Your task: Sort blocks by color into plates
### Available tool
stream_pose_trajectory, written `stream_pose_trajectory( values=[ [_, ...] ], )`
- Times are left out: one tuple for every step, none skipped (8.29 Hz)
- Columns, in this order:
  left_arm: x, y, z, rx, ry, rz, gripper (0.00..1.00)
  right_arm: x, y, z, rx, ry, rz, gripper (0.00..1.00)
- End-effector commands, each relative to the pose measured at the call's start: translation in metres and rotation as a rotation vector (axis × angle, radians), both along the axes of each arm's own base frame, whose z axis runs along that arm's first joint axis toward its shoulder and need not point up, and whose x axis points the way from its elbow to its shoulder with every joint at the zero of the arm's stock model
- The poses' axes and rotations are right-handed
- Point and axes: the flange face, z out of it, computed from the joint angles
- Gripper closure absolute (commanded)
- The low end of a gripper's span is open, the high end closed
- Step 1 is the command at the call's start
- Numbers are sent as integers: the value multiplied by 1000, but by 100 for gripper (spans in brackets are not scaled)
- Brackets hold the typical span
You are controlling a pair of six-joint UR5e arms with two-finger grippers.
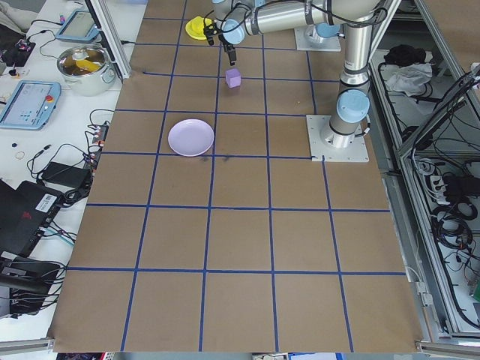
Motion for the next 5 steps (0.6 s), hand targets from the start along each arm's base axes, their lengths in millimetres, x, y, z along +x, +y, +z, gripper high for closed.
stream_pose_trajectory(
  values=[
    [-25,10,-31,42,-25,-60,0,0,0,-1,4,-2,2,0],
    [-25,9,-39,50,-28,-100,3,0,1,-2,8,-2,2,0],
    [-24,8,-48,60,-28,-164,3,0,1,-2,7,-2,2,0],
    [-25,6,-59,75,-29,-176,3,0,1,-2,7,0,2,0],
    [-25,3,-68,85,-32,-176,3,0,1,-3,8,0,2,0]
  ],
)
